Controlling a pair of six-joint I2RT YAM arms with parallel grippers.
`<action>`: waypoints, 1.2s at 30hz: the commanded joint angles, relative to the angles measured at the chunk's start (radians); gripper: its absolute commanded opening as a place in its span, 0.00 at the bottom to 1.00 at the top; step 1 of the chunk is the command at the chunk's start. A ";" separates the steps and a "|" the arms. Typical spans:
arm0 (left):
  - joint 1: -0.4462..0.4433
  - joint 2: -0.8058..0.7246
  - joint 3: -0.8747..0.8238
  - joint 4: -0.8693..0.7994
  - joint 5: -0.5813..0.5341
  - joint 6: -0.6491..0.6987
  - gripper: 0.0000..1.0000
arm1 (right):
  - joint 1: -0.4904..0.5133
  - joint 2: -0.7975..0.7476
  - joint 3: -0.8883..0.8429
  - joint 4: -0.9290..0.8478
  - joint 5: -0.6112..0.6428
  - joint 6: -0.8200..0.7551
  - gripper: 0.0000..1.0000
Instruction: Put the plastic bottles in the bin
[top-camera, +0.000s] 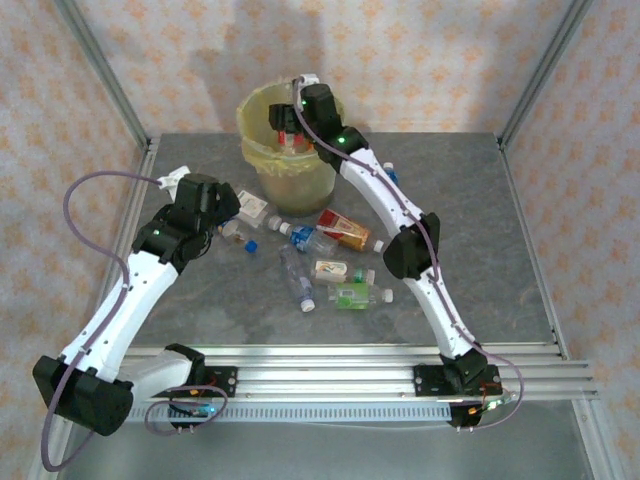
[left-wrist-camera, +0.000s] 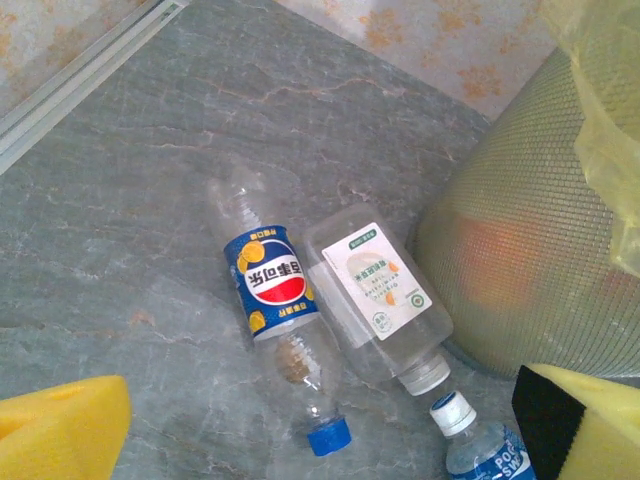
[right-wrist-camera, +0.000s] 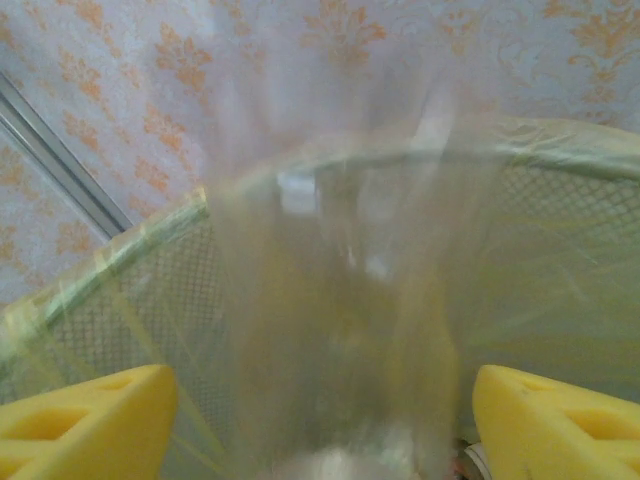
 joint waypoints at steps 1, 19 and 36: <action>0.030 0.017 0.026 -0.046 -0.015 -0.041 1.00 | 0.001 -0.067 0.042 -0.033 0.029 -0.028 0.83; 0.171 0.057 -0.051 -0.004 0.060 -0.088 1.00 | 0.001 -0.290 0.039 -0.288 0.182 -0.025 0.99; 0.244 0.268 -0.014 0.107 0.165 -0.072 1.00 | -0.001 -0.910 -0.940 -0.245 0.538 0.125 0.99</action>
